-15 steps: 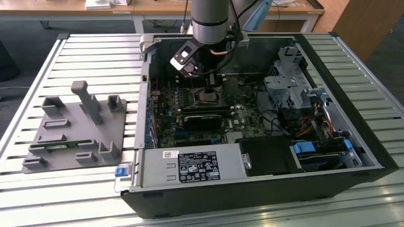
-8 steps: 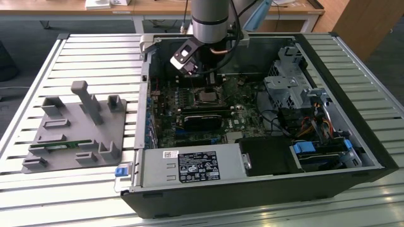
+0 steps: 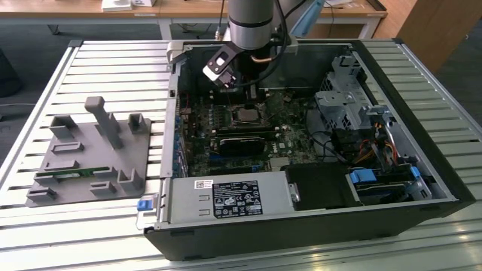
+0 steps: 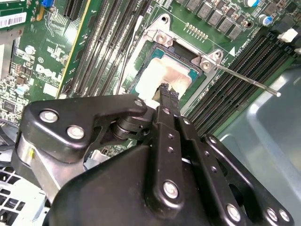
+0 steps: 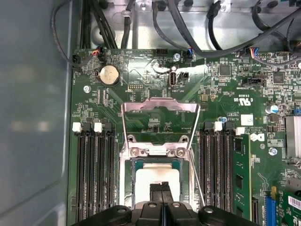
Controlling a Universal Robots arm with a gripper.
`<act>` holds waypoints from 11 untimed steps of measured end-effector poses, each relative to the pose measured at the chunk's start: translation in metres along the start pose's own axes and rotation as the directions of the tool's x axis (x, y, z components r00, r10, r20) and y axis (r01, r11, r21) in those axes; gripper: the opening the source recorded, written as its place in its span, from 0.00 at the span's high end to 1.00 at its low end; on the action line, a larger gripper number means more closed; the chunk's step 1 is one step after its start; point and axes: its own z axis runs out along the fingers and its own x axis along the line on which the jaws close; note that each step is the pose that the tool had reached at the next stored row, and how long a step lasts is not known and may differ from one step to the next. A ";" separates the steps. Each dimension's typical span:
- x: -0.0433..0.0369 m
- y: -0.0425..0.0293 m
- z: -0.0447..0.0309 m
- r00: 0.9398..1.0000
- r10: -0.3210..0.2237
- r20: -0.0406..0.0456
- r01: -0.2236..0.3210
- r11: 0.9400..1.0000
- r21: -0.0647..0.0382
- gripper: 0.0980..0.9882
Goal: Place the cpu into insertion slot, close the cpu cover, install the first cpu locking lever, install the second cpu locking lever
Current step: 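Close the cpu cover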
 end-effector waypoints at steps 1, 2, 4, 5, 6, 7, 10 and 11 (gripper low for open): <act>0.0000 0.0001 -0.0006 1.000 0.000 0.000 0.000 1.000 0.000 0.99; 0.0000 0.0001 -0.0013 1.000 0.000 0.000 0.000 1.000 0.000 0.99; 0.0000 0.0002 -0.0027 1.000 0.001 0.000 -0.001 1.000 0.000 0.99; 0.0000 0.0003 -0.0036 1.000 0.001 0.000 -0.001 1.000 0.000 0.99; 0.0000 0.0003 -0.0047 1.000 0.001 0.000 -0.001 1.000 0.000 0.99; 0.0000 0.0004 -0.0059 1.000 0.002 0.000 -0.002 1.000 0.000 0.99; 0.0000 0.0007 -0.0099 1.000 0.002 0.000 -0.002 1.000 0.001 0.99; 0.0000 0.0009 -0.0126 1.000 0.002 0.000 -0.002 1.000 0.001 0.99</act>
